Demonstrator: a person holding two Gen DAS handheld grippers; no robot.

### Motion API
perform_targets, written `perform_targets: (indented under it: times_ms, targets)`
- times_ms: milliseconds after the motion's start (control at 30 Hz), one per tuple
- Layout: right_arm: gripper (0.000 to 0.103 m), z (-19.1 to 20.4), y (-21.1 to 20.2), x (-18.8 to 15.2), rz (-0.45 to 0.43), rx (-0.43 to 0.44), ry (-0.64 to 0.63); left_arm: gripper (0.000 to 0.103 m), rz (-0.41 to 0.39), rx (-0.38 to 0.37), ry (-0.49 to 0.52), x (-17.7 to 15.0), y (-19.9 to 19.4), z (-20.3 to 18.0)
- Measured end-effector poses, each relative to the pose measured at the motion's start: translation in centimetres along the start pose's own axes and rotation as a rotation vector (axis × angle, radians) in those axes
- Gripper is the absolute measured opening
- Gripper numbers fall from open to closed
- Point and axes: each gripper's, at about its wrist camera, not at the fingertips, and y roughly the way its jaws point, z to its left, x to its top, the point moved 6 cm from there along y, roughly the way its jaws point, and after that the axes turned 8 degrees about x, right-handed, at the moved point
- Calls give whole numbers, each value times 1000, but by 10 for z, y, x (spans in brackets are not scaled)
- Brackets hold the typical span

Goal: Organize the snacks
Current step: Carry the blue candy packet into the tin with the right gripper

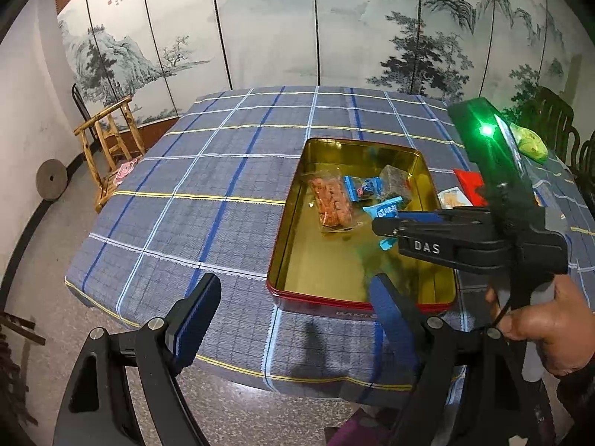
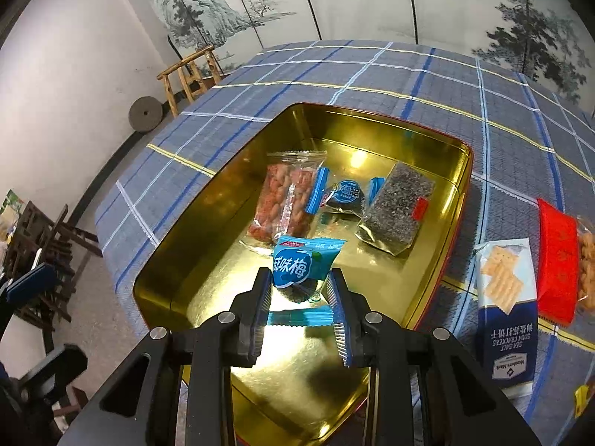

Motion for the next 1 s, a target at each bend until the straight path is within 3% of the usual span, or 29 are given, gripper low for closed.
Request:
perform_targets:
  times_ms: [500, 1000]
  targets:
    - [32, 1, 13, 3, 19, -29, -29, 82, -7, -12, 36, 6, 7, -17]
    - [32, -2, 12, 14, -5, 10, -26, 82, 9, -10, 54, 26, 38, -24]
